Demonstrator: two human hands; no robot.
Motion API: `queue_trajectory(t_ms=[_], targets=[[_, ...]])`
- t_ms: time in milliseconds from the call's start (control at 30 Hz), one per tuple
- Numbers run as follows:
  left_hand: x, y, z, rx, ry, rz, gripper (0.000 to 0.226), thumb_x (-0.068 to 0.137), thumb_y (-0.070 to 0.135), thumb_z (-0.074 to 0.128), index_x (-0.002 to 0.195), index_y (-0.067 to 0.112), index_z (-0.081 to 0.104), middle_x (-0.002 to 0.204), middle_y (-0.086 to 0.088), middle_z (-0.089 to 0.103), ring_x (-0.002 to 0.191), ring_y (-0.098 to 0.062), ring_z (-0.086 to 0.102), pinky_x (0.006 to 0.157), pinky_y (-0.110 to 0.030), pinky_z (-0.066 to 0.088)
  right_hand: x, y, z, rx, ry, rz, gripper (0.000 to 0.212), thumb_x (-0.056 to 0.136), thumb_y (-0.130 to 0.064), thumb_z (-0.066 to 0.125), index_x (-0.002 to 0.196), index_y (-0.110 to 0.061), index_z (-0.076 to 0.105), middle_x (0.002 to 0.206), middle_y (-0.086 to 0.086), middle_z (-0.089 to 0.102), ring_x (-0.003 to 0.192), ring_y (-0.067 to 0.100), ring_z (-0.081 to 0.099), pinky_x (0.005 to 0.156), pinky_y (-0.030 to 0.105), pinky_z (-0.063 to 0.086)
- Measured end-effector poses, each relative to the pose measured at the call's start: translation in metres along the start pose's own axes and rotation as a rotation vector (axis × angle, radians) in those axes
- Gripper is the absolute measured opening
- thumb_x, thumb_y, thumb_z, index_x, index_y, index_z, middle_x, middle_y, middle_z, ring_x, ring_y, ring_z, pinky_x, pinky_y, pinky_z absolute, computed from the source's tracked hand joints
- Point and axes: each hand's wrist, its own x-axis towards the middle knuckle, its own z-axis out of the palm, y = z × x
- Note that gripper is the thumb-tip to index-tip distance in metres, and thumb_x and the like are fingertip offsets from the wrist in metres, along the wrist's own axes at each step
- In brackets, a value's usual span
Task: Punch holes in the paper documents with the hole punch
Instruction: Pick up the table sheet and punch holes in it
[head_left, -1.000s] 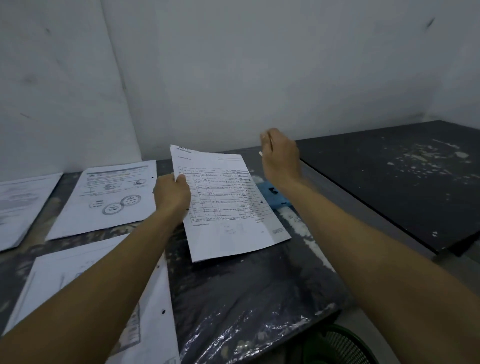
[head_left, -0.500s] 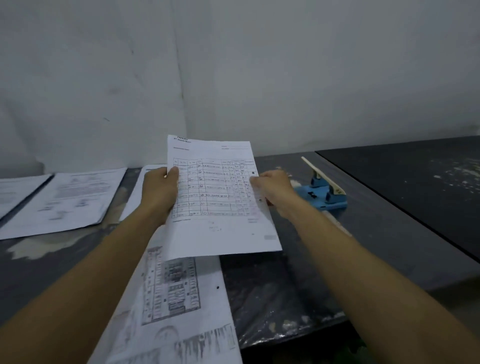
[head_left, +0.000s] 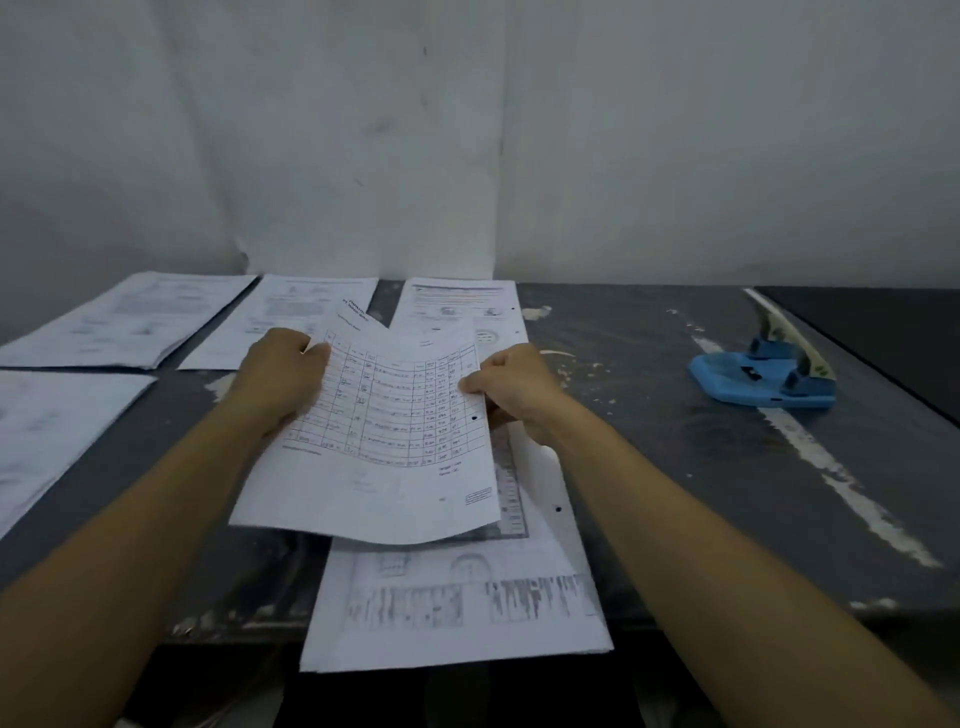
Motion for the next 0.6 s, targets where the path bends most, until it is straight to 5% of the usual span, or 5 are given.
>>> queue_trajectory(t_ms=[100,200,367,467,600], targets=[[-0.002,-0.026,-0.020,0.135,-0.001,-0.004,0.036,0.100,0.024,0.049,0.070,0.006,0.044,0.072,-0.012,0.051,0.067,-0.026,0.048,0.056,-0.033,0.031,-0.005,-0.008,0.034,-0.068,-0.043,-0.035,0.031,0.073,-0.007,0.080,0.064,-0.009,0.050,0.071,0.025,0.059,0.065,0.036,0.065,0.057,0.036,0.053],[-0.004,-0.051,-0.038,0.238,-0.008,-0.022,0.028,0.100,0.024,0.046,0.092,0.001,0.058,0.091,-0.012,0.058,0.082,-0.029,0.052,0.068,-0.035,0.037,-0.011,-0.016,0.066,-0.083,-0.097,-0.047,0.027,0.067,-0.005,0.081,0.073,-0.012,0.055,0.084,0.038,0.063,0.071,0.048,0.067,0.060,0.042,0.053],[-0.012,-0.086,-0.066,0.345,-0.017,-0.038,0.026,0.102,0.025,0.044,0.112,0.008,0.061,0.106,-0.011,0.062,0.092,-0.030,0.054,0.077,-0.034,0.038,-0.021,-0.027,0.105,-0.062,-0.194,-0.020,0.026,0.071,0.001,0.079,0.071,-0.007,0.054,0.087,0.035,0.068,0.070,0.044,0.071,0.065,0.061,0.057],[-0.019,-0.110,-0.077,0.394,-0.015,-0.059,0.033,0.102,0.029,0.042,0.129,0.019,0.057,0.116,-0.013,0.065,0.097,-0.032,0.058,0.079,-0.036,0.041,-0.028,-0.031,0.119,-0.028,-0.292,0.044,0.020,0.077,0.005,0.076,0.077,0.001,0.057,0.085,0.034,0.070,0.057,0.040,0.070,0.056,0.049,0.061],[-0.032,-0.123,-0.083,0.529,0.021,-0.105,0.030,0.102,0.032,0.043,0.118,0.010,0.056,0.108,-0.015,0.063,0.092,-0.032,0.055,0.076,-0.038,0.042,-0.035,-0.036,0.134,-0.111,-0.307,0.056,0.015,0.079,0.004,0.074,0.086,0.012,0.064,0.071,0.026,0.071,0.051,0.034,0.069,0.055,0.045,0.062]])
